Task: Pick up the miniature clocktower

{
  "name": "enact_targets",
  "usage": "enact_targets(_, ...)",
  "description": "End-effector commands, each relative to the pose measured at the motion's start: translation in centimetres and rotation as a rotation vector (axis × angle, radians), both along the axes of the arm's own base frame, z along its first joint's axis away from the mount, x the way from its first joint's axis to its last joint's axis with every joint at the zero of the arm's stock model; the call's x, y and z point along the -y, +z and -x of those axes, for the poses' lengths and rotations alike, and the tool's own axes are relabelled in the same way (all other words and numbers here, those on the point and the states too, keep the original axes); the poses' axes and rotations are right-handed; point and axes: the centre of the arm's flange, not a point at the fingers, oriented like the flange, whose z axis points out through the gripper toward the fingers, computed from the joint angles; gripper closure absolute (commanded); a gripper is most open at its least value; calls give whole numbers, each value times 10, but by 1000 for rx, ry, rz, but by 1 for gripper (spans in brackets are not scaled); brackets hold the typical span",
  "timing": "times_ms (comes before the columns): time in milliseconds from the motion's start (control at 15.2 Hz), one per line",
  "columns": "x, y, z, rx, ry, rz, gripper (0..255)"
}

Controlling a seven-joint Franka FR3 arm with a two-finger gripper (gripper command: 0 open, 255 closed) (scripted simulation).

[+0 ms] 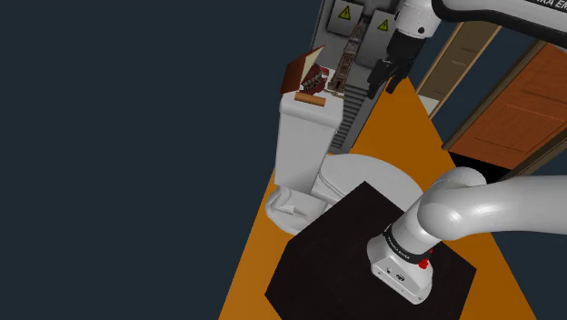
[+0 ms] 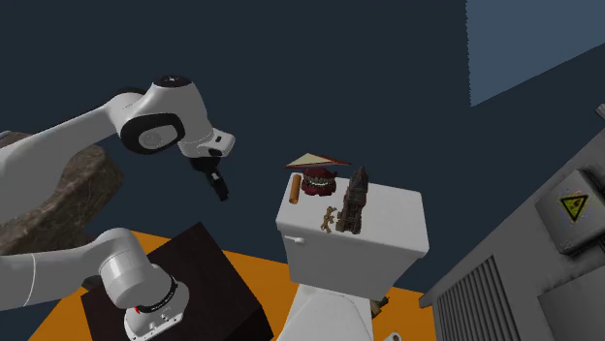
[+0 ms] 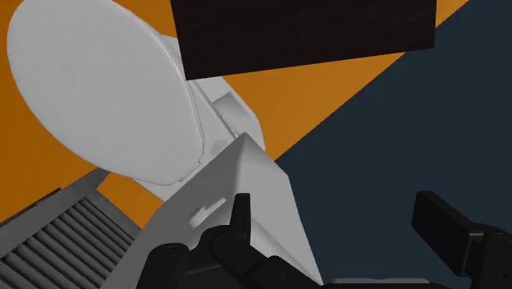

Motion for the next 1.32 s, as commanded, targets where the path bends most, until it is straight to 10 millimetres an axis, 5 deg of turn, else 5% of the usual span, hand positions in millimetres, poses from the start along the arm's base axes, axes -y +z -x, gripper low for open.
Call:
enact_targets(0,0,0,0,0,0,0,0)
enact_targets(594,32,-3,-100,77,-276,90,0)
enact_targets(1254,97,8,-197,164,-582,190,0)
